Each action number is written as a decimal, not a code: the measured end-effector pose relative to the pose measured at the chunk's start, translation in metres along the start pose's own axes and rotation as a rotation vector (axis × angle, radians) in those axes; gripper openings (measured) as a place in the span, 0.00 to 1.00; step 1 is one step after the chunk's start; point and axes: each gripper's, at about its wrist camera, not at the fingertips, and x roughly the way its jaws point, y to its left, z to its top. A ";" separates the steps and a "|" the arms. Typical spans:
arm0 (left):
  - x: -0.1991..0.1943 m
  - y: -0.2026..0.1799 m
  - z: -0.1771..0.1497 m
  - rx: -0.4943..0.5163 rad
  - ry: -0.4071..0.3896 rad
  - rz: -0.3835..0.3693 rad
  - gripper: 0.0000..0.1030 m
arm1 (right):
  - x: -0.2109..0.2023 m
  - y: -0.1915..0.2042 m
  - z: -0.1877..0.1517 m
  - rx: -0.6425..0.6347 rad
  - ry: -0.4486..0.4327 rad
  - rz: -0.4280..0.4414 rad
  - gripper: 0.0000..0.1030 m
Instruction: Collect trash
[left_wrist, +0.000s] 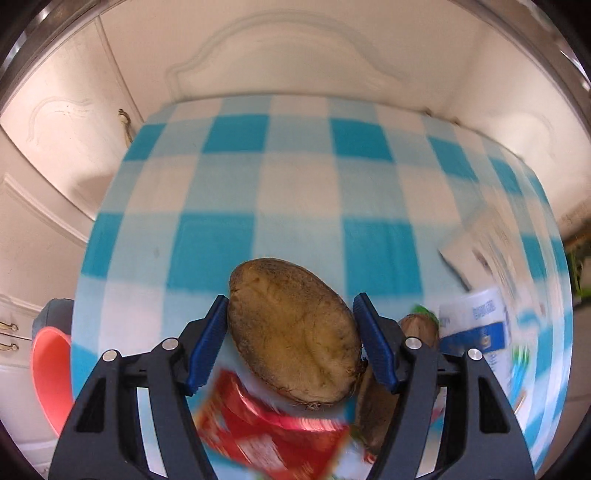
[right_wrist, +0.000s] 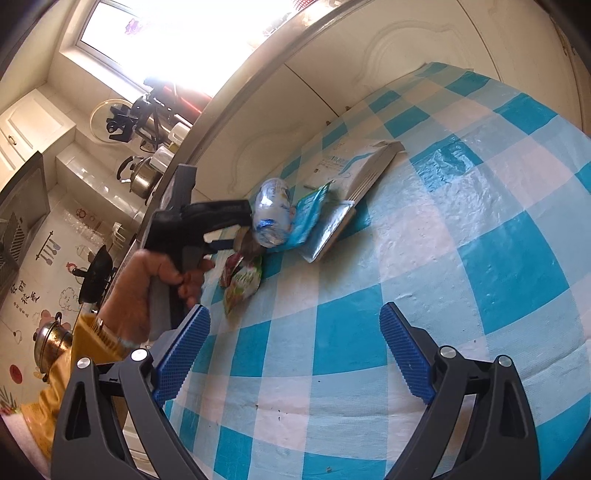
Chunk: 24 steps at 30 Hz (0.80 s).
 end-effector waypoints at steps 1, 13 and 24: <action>-0.004 -0.003 -0.009 0.011 -0.001 -0.010 0.67 | 0.000 0.000 0.000 -0.002 -0.001 -0.004 0.90; -0.023 -0.004 -0.063 0.036 -0.081 -0.106 0.67 | 0.004 0.000 -0.002 -0.007 0.030 -0.027 0.89; -0.056 0.033 -0.081 -0.081 -0.209 -0.198 0.67 | 0.014 0.016 -0.005 -0.095 0.068 -0.075 0.89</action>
